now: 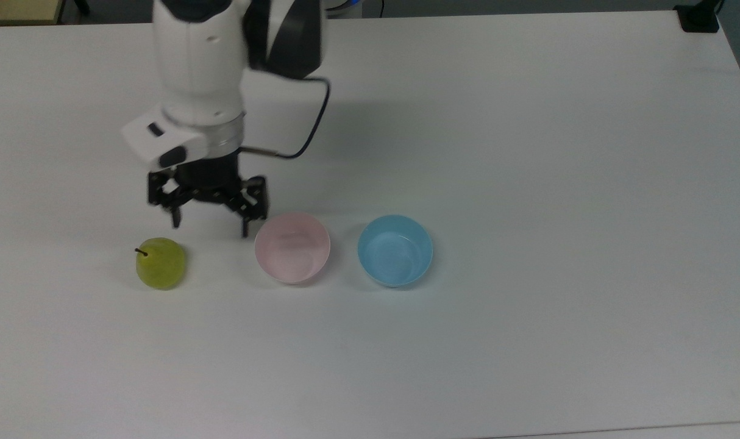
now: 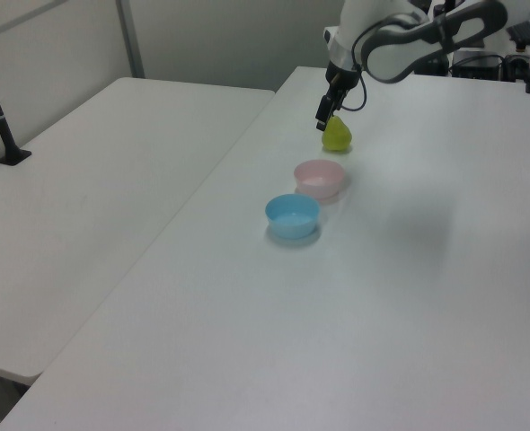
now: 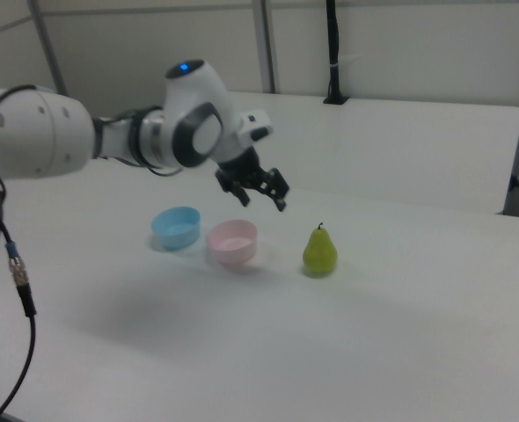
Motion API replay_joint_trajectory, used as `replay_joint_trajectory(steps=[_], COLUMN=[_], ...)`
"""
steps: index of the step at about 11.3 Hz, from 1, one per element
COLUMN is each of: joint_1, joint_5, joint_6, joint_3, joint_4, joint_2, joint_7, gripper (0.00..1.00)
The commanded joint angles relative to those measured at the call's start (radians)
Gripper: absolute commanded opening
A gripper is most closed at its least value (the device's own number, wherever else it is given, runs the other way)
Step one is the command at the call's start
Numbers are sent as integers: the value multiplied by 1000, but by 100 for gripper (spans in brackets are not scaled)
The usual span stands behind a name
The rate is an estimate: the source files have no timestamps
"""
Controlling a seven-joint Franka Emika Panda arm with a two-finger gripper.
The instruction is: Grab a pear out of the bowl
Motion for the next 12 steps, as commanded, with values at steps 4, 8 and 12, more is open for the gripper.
replay_joint_trajectory(steps=[4,8,12], joint_1=[152,152,152], joint_5=[94,139,137], joint_6=[-497,-654,-669], joint_3=[-4,-13,-12], joint_4=[-37,-37,-39], joint_2=[-271,-380,-384], joint_7=[47,115,124], gripper=[100,100,100])
